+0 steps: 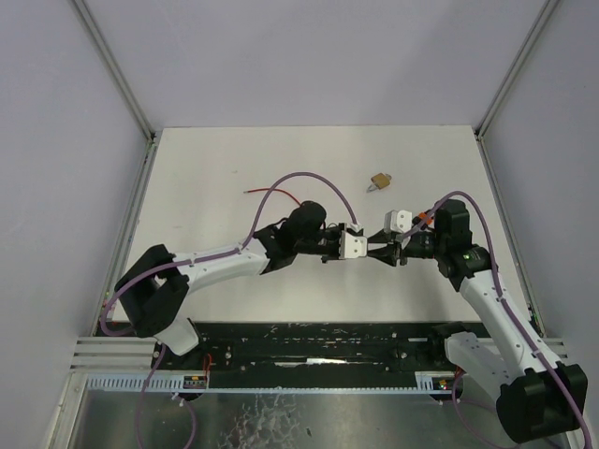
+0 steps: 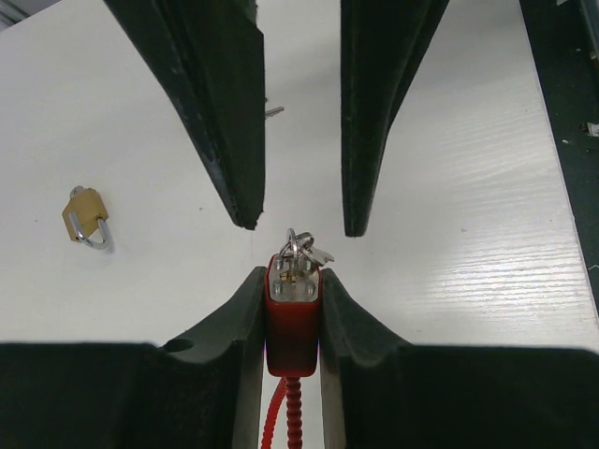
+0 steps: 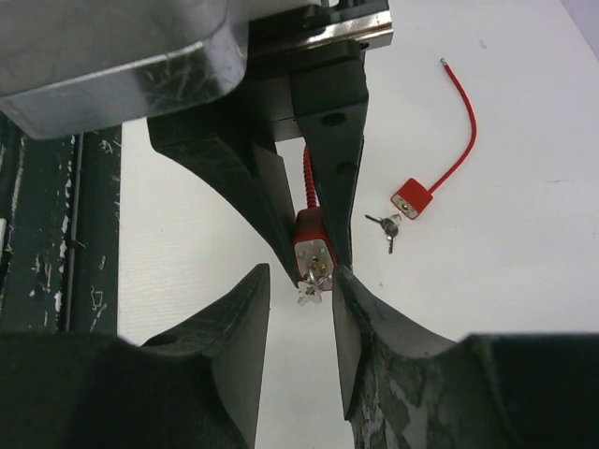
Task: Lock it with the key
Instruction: Lock the lock.
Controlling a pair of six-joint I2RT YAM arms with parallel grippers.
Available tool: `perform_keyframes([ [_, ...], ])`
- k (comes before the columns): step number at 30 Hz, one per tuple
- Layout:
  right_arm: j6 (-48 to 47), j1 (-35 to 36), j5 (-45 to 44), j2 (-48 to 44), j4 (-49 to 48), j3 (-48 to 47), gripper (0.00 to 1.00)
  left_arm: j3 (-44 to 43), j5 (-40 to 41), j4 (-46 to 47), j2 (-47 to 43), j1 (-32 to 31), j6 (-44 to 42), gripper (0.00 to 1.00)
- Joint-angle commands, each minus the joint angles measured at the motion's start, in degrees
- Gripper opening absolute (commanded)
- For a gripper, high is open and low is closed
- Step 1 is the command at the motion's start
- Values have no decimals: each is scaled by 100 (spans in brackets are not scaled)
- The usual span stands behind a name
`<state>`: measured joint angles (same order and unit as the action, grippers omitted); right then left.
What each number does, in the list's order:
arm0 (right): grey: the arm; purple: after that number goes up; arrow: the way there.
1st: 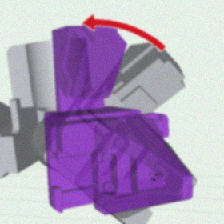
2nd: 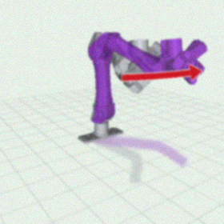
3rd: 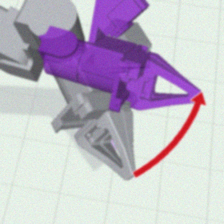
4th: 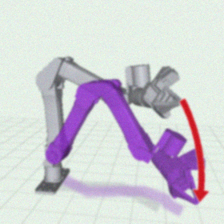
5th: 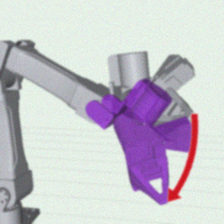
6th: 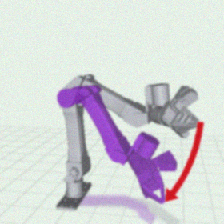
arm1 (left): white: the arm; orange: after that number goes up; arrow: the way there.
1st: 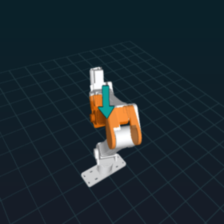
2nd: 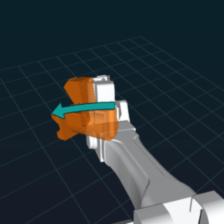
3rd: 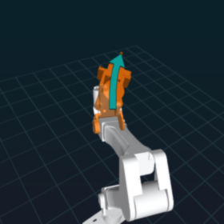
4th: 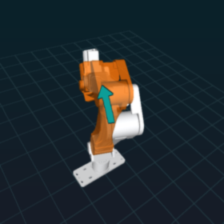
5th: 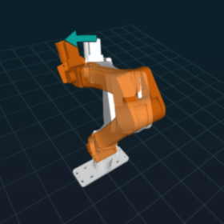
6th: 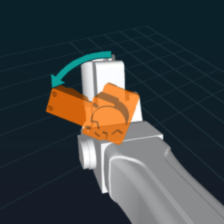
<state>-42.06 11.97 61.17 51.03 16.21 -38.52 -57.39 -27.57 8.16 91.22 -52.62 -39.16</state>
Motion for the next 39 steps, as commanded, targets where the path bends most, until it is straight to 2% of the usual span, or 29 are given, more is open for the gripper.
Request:
perform_keyframes([
  [1,1191,-20,363,181,-1091,273,39,20,81,586,-175,37,199,0],
  [5,1380,48,323,272,-1642,507,36,-46,56,544,-128,39,250,0],
  [12,1151,111,81,305,-1698,518,26,-121,1,427,-79,38,258,0],
  [22,-662,343,-289,264,-607,383,3,-185,-121,316,-31,38,228,0],
  [23,-886,387,-281,277,-432,360,3,-212,-151,274,-15,41,223,0],
  [27,-1765,501,-513,240,10,275,14,-280,-307,87,35,35,110,0],
  [32,-2250,561,-790,228,355,141,18,-347,-410,-62,79,36,33,0],
  [36,-2500,623,-986,260,538,79,14,-336,-504,-83,61,38,-15,0],
  [39,-2927,704,-1176,343,903,-55,5,-326,-549,-83,42,37,-31,0],
])
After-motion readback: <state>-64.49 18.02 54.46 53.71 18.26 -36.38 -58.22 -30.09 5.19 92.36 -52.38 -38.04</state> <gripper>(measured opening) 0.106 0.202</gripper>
